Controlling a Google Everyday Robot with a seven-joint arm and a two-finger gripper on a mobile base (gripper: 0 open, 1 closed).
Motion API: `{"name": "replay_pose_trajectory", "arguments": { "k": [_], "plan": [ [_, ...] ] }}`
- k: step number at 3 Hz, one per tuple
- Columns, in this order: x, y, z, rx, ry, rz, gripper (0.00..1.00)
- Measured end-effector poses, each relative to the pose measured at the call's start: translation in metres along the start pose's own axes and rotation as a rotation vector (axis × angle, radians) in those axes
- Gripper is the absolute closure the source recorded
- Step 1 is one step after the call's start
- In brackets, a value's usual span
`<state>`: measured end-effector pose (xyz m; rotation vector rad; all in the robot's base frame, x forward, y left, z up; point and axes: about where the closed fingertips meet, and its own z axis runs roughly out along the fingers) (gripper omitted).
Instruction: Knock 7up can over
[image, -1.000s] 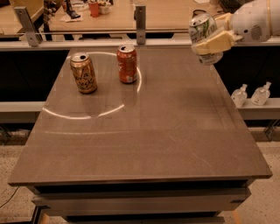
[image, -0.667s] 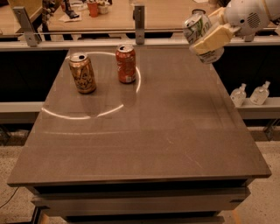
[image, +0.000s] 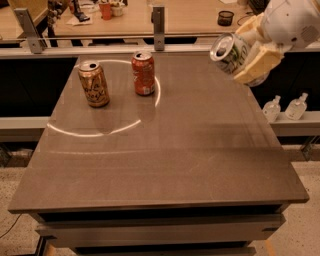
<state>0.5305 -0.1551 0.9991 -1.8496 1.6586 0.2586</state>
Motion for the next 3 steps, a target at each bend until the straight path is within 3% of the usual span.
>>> {"name": "replay_pose_trajectory", "arguments": {
  "k": [1,2,3],
  "plan": [
    [0.011,0.040,0.022,-0.069,0.076,-0.127,1.00],
    [0.028,0.055,0.047,-0.111,0.164,-0.202,1.00],
    [0.046,0.055,0.063,-0.157,0.245,-0.277,1.00]
  ]
}}
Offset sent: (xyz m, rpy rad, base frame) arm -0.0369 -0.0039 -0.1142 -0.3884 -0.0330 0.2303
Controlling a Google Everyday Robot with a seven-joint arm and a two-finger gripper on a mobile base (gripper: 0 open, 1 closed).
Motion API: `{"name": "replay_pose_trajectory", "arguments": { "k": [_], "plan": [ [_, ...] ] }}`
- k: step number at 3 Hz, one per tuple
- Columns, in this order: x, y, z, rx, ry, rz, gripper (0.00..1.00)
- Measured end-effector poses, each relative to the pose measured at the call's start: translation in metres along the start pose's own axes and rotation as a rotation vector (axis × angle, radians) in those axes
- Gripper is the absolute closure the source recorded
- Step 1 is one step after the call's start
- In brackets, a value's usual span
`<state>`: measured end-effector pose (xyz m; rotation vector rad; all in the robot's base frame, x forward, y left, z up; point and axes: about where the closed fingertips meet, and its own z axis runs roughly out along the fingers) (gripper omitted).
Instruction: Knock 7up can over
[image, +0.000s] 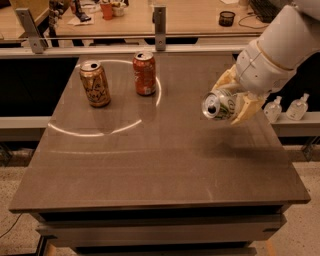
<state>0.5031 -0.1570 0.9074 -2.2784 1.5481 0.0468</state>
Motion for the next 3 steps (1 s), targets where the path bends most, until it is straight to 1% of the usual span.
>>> {"name": "replay_pose_trajectory", "arguments": {
  "k": [1,2,3],
  "plan": [
    [0.007,-0.004,0.010,-0.029,0.055,-0.062,1.00],
    [0.010,-0.009,0.017,-0.055,0.093,-0.093,1.00],
    [0.006,-0.011,0.027,-0.083,0.102,-0.099,1.00]
  ]
}}
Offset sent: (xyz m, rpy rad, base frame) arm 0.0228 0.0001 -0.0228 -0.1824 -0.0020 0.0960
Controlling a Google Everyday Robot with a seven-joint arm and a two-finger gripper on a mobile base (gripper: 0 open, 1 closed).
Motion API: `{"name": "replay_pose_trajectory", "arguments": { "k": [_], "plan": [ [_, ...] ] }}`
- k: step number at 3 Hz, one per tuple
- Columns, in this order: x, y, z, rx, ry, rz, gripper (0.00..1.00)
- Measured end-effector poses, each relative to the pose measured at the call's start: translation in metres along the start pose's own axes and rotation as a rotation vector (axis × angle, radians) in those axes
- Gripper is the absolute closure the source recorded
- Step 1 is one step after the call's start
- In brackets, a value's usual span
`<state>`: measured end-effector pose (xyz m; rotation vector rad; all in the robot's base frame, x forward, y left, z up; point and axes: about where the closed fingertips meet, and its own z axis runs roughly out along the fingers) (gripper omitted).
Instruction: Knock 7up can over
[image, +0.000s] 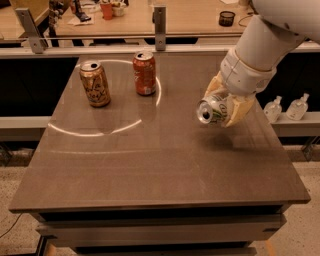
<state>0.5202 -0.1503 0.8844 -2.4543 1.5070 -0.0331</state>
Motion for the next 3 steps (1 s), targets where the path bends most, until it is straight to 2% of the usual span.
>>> {"name": "replay_pose_trajectory", "arguments": {
  "k": [3],
  "plan": [
    [-0.015,0.004,0.034,-0.106,-0.025,-0.013,1.00]
  ]
}}
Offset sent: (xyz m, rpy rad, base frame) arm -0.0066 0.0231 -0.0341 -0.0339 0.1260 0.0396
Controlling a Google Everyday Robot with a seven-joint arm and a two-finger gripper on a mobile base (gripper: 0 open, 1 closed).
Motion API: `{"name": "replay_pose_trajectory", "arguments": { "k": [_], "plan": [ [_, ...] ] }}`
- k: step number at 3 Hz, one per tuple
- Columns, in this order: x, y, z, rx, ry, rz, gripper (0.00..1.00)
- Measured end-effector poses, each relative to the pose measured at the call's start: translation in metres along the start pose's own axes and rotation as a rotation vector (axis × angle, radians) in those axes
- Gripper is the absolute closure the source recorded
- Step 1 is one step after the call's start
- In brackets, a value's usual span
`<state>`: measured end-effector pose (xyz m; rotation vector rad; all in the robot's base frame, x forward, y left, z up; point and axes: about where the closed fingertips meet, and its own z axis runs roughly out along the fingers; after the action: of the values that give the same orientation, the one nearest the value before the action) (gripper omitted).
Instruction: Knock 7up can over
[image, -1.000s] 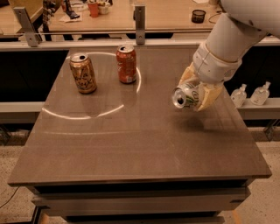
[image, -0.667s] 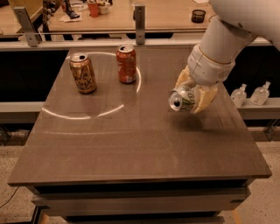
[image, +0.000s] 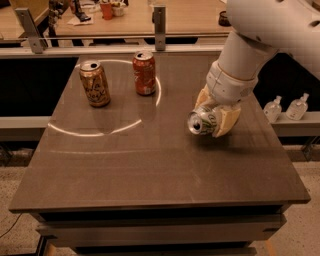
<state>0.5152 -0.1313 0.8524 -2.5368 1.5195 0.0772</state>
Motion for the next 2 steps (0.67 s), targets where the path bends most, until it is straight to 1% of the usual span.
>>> {"name": "replay_pose_trajectory", "arguments": {
  "k": [1,2],
  "plan": [
    [-0.0015,0.0026,0.0088,-0.025,-0.010,0.002,1.00],
    [-0.0020,0.0011,0.0089,-0.019,-0.009,0.000,0.83]
  ]
}}
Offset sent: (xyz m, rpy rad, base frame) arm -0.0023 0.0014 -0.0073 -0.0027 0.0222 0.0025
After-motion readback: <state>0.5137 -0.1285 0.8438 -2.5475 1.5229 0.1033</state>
